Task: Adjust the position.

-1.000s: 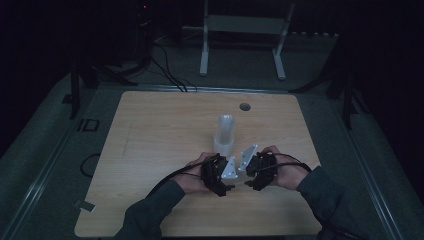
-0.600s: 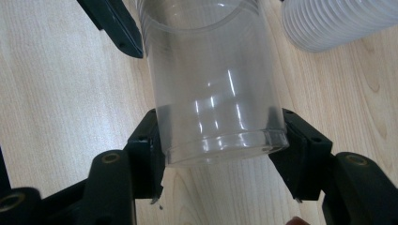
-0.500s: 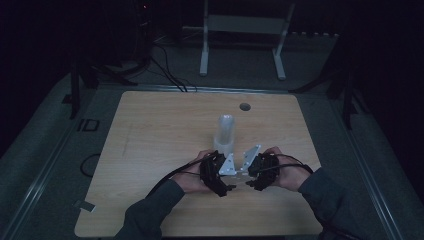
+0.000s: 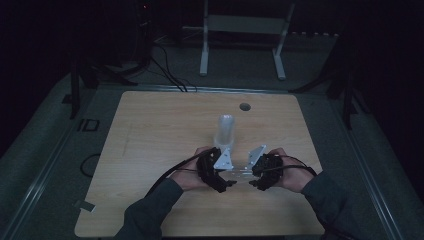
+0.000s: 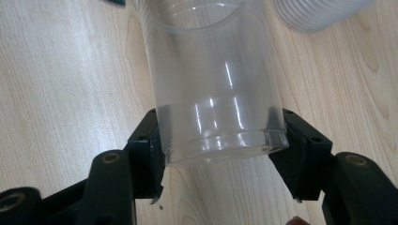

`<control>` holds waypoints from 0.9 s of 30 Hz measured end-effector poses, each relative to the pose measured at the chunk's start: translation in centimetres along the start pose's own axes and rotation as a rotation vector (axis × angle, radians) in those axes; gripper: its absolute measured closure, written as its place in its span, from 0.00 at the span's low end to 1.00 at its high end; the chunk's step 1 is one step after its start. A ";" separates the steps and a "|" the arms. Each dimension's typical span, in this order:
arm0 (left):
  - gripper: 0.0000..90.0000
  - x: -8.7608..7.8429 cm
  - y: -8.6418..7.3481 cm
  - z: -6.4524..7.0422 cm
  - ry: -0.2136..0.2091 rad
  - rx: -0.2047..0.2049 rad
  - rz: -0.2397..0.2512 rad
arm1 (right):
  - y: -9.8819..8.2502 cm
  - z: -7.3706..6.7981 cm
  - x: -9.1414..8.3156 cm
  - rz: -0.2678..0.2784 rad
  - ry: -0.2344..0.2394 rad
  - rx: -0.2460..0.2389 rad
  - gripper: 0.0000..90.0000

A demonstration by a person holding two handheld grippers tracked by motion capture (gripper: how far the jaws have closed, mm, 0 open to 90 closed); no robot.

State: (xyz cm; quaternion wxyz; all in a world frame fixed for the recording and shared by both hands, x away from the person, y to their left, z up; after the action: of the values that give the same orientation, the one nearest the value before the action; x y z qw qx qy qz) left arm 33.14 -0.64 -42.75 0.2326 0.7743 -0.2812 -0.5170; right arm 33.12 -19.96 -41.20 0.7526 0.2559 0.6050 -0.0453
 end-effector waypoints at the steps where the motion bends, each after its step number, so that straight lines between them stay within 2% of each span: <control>1: 0.24 -0.1 0.0 -0.1 0.003 -0.008 0.002 | -0.1 0.0 0.0 0.001 -0.002 0.006 0.46; 9: 0.31 -1.0 -0.5 -1.0 0.039 -0.064 0.039 | -1.3 0.5 0.1 0.029 -0.010 0.056 0.46; 19: 0.31 -1.4 -0.8 -1.7 0.046 -0.126 0.069 | -2.4 1.1 0.0 0.081 -0.020 0.108 0.46; 21: 0.30 -1.4 -0.9 -1.8 0.048 -0.123 0.061 | -2.6 1.2 -0.1 0.091 -0.024 0.124 0.46; 27: 0.30 -1.4 -1.1 -1.8 0.070 -0.150 0.073 | -3.2 1.4 -0.3 0.141 -0.033 0.167 0.46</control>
State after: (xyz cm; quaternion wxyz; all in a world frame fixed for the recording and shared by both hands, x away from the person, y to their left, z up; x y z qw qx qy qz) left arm 34.60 1.24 -41.88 0.3184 0.7615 -0.2615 -0.5004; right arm 33.09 -23.42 -41.83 0.7400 0.3588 0.5670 -0.0468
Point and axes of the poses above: each handheld gripper's, and its own axes: x roughly forward along the jaws, y roughly out of its top, z roughly to its right, the point moved 1 cm from there along x, roughly forward along the jaws, and after that the axes turned 13 degrees about x, right-handed, at the moved point
